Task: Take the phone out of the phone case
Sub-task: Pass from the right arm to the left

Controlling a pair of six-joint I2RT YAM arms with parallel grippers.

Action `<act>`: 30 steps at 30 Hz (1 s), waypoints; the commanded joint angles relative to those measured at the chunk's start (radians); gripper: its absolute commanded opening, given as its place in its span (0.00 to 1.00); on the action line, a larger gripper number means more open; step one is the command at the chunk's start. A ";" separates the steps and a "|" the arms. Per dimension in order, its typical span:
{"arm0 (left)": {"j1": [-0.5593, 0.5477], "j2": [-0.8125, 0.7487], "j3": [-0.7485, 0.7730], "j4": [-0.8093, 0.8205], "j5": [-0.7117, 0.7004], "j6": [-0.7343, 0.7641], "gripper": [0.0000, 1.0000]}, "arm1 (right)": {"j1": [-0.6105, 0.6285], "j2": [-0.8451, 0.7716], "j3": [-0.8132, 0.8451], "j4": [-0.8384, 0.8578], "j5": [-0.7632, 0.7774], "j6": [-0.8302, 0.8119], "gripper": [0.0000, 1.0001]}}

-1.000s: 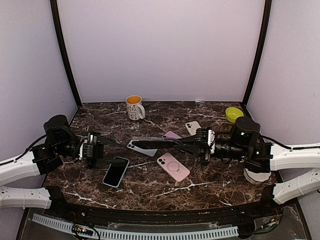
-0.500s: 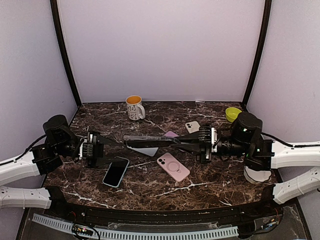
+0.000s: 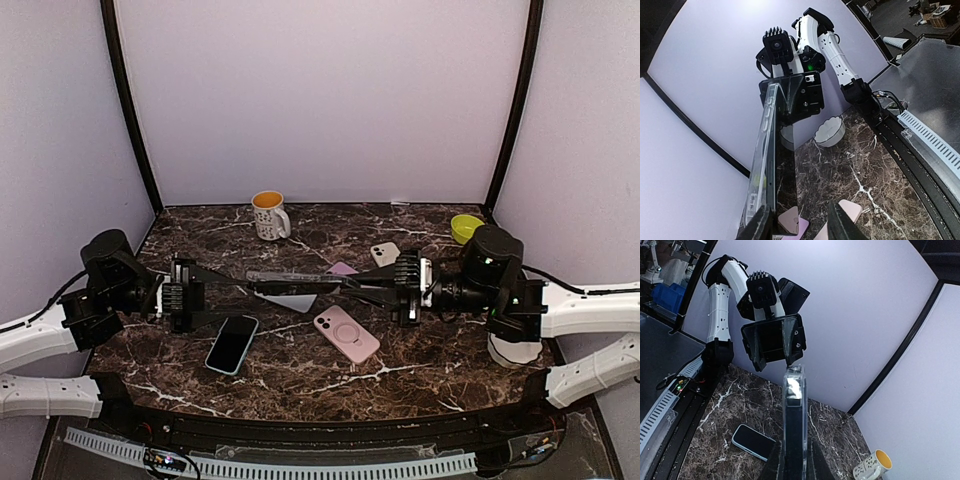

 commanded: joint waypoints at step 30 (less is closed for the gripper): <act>-0.021 0.022 -0.014 0.001 -0.034 0.017 0.41 | 0.041 0.026 0.044 0.126 -0.091 0.021 0.00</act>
